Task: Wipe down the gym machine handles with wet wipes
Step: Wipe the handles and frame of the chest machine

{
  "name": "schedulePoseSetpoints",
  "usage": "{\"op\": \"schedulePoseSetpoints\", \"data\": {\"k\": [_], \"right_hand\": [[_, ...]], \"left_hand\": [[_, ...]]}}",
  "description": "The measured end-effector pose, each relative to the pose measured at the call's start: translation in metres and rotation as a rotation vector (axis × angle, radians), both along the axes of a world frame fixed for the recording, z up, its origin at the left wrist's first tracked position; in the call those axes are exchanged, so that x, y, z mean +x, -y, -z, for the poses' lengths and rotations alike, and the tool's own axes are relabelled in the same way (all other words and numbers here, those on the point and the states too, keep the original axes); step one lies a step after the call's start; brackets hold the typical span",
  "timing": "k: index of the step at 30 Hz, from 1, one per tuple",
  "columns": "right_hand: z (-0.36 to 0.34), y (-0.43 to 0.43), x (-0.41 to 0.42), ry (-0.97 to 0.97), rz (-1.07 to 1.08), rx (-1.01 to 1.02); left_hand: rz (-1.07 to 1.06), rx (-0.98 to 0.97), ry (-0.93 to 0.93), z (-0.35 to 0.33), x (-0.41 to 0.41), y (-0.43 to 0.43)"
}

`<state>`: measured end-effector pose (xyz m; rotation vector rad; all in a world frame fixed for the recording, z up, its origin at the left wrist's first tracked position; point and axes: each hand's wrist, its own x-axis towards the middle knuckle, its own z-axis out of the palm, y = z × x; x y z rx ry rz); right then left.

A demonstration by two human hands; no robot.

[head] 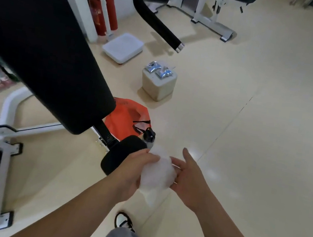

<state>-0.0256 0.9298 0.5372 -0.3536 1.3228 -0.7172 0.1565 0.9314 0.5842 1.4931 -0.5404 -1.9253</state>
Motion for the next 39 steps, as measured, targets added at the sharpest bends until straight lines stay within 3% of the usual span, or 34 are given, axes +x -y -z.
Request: {"op": "schedulePoseSetpoints", "data": {"k": [3,5,8,10,13,16,19,23,29,34,39], "right_hand": [[0.031,0.023,-0.024,0.133,-0.162,-0.035],[0.063,0.037,-0.04,0.244,-0.159,0.006],[0.128,0.051,-0.06,0.377,-0.144,0.054],[0.182,0.06,-0.065,0.313,-0.193,0.004],[0.285,0.078,-0.075,0.064,-0.217,-0.086],[0.38,0.101,-0.086,-0.23,-0.044,-0.018],[0.447,0.126,-0.094,-0.311,-0.018,-0.042],[0.497,0.145,-0.082,-0.282,-0.231,-0.106],[0.546,0.151,-0.069,-0.196,-0.452,-0.123],[0.559,0.157,-0.054,-0.268,-0.57,-0.145],[0.564,0.153,-0.025,-0.419,-0.776,-0.369]], "left_hand": [[0.0,0.027,-0.03,0.031,-0.021,0.032],[-0.007,0.019,-0.056,0.057,-0.037,0.049],[0.011,0.006,0.063,0.119,-0.06,0.069],[0.028,0.031,0.205,0.177,-0.073,0.075],[0.113,0.031,0.411,0.269,-0.092,0.078],[0.167,-0.082,0.59,0.343,-0.1,0.084],[0.251,-0.231,0.754,0.399,-0.106,0.079],[0.366,-0.339,0.785,0.438,-0.136,0.056],[0.228,-0.3,0.82,0.481,-0.167,0.048],[0.05,-0.068,0.802,0.536,-0.17,0.038],[-0.189,0.158,0.788,0.574,-0.151,0.032]]}}
